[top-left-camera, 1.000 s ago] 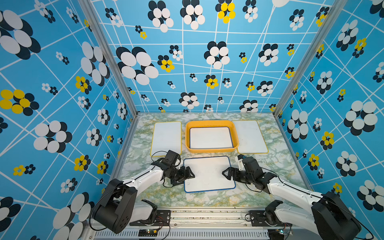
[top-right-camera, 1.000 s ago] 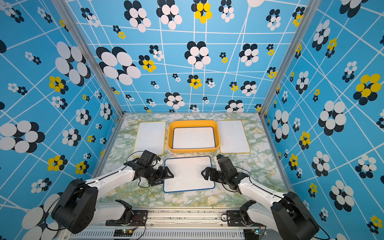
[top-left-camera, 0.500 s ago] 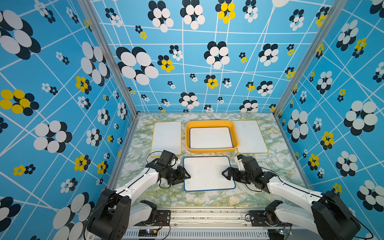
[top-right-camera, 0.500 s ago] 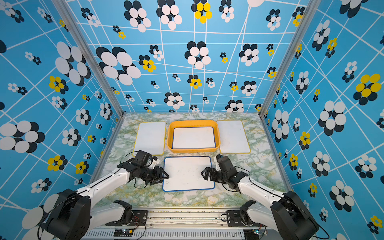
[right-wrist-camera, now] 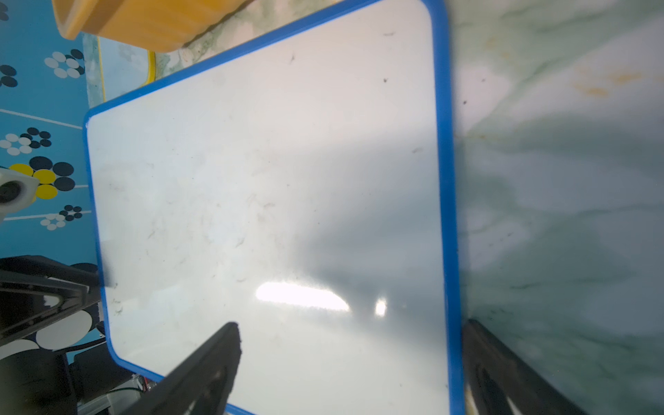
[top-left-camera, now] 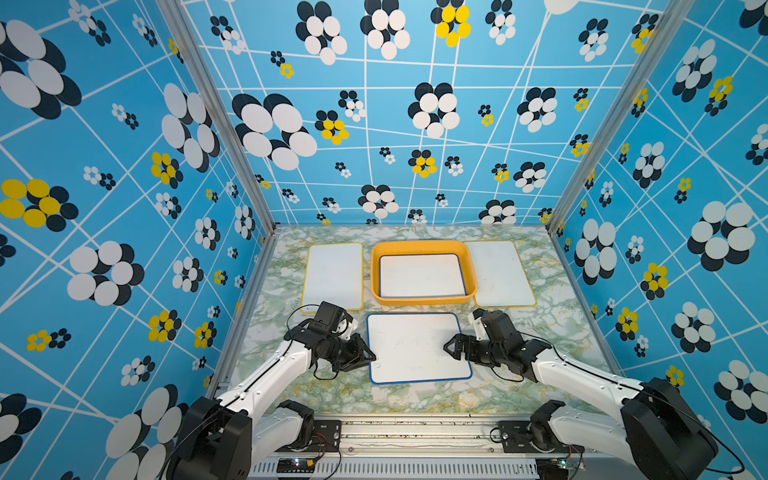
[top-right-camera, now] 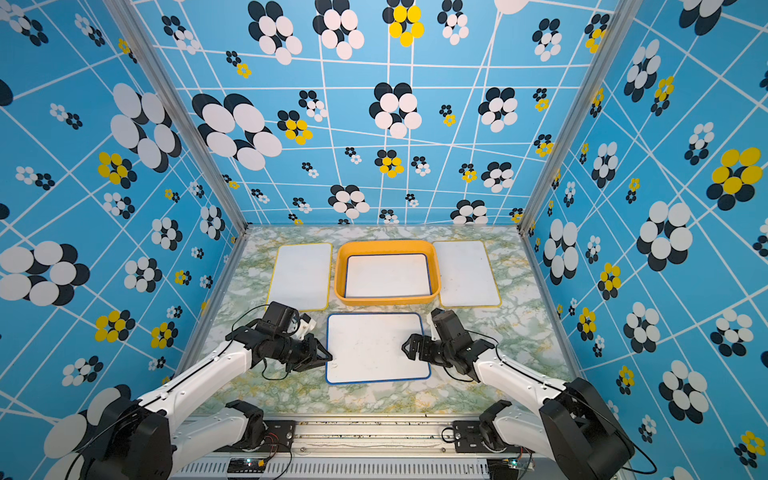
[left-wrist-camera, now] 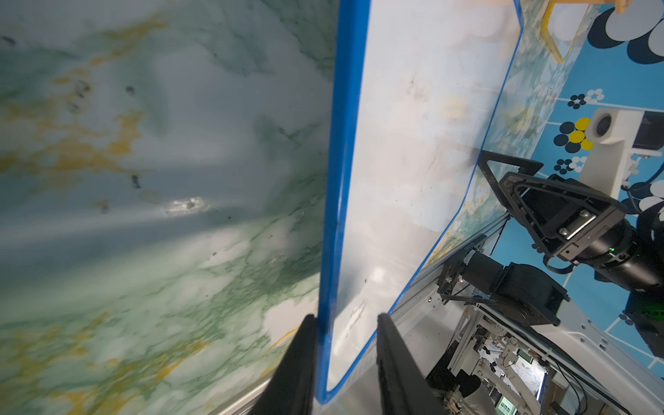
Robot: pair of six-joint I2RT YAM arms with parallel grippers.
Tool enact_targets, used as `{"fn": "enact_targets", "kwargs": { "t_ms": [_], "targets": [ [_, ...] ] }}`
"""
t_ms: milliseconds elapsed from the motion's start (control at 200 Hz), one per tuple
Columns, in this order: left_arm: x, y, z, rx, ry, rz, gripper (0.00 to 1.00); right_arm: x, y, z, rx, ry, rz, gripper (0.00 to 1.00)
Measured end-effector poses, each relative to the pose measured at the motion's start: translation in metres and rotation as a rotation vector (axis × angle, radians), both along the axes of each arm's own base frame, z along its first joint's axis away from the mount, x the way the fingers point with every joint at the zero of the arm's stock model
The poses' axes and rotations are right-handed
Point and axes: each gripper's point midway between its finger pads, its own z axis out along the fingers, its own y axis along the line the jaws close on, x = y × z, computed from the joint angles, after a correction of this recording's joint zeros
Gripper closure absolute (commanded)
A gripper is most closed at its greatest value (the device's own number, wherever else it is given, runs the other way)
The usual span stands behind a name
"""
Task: Put the whiteboard into the storage box
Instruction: Pick up the whiteboard at the center of the board.
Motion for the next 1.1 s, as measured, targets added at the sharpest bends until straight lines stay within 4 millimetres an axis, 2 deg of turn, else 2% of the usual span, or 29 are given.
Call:
{"fn": "enact_targets", "kwargs": {
  "t_ms": [150, 480, 550, 925, 1099],
  "targets": [
    [0.001, 0.0, 0.009, -0.01, -0.015, 0.0, 0.78, 0.0, 0.0, 0.0, -0.001, 0.002, 0.0, 0.02],
    [-0.002, 0.002, 0.011, -0.007, -0.004, 0.001, 0.85, 0.0, 0.0, 0.0, -0.004, 0.004, 0.0, 0.02],
    [-0.002, 0.001, 0.013, -0.009, -0.004, -0.001, 0.89, 0.0, 0.0, 0.0, -0.006, 0.004, 0.002, 0.02],
    [0.004, -0.006, 0.038, -0.069, -0.043, -0.01, 0.89, -0.001, -0.001, -0.001, -0.02, 0.011, 0.01, 0.02],
    [0.006, -0.011, 0.049, -0.104, -0.053, -0.022, 0.82, -0.001, -0.001, -0.001, -0.021, 0.01, 0.013, 0.02]
  ]
}}
